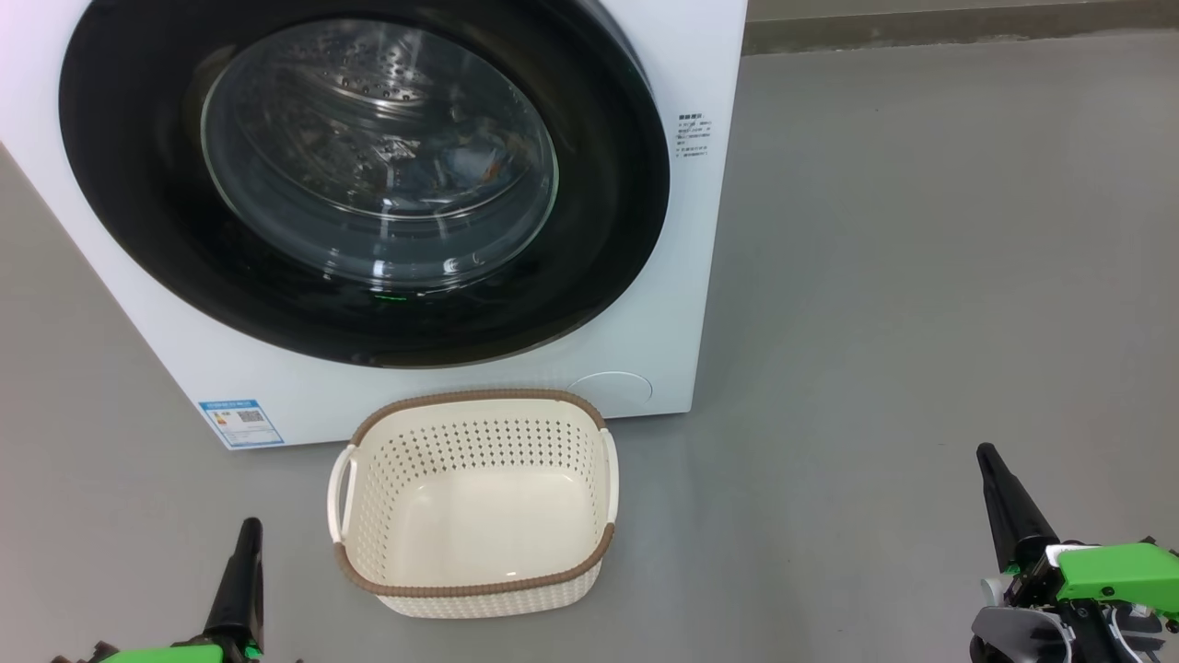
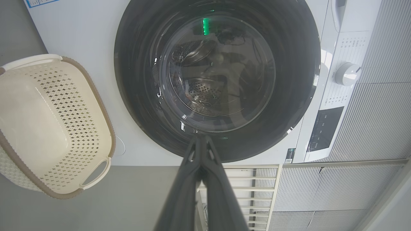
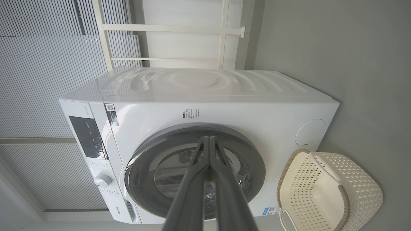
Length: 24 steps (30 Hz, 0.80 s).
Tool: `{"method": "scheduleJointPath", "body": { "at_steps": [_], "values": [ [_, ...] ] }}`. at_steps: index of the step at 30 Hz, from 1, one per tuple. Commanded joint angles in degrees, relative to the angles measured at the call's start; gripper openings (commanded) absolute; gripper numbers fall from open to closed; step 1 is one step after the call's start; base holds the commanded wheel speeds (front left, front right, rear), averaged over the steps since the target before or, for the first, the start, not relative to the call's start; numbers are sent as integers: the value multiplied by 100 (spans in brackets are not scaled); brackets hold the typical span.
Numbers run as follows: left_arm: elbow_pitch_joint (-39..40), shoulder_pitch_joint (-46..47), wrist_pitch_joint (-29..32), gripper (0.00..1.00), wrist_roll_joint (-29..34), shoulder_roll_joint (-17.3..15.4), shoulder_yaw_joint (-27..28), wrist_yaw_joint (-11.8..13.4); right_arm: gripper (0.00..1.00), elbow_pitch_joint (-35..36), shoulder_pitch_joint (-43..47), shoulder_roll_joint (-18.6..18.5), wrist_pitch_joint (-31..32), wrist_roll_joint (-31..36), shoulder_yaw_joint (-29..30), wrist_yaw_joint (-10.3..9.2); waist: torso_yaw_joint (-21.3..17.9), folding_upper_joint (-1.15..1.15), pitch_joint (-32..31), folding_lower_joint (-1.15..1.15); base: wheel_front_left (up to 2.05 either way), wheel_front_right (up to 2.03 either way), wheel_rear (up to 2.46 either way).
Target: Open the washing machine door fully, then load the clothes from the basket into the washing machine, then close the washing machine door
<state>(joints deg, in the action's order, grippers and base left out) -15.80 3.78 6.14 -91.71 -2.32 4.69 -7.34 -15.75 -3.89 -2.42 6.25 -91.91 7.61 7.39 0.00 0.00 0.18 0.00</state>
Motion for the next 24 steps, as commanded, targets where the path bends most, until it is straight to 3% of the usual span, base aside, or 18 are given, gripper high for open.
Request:
{"method": "scheduleJointPath", "body": {
  "at_steps": [1, 24],
  "values": [
    [177, 241, 35, 0, -46, -55, 184, -14, 0, 173, -230, -46, 26, -24, -107, 10, 0, 0, 0, 0, 0, 0, 0],
    [177, 241, 35, 0, -46, -55, 183, -14, 0, 173, -230, -46, 25, -25, -108, 10, 0, 0, 0, 0, 0, 0, 0]
  ]
}}
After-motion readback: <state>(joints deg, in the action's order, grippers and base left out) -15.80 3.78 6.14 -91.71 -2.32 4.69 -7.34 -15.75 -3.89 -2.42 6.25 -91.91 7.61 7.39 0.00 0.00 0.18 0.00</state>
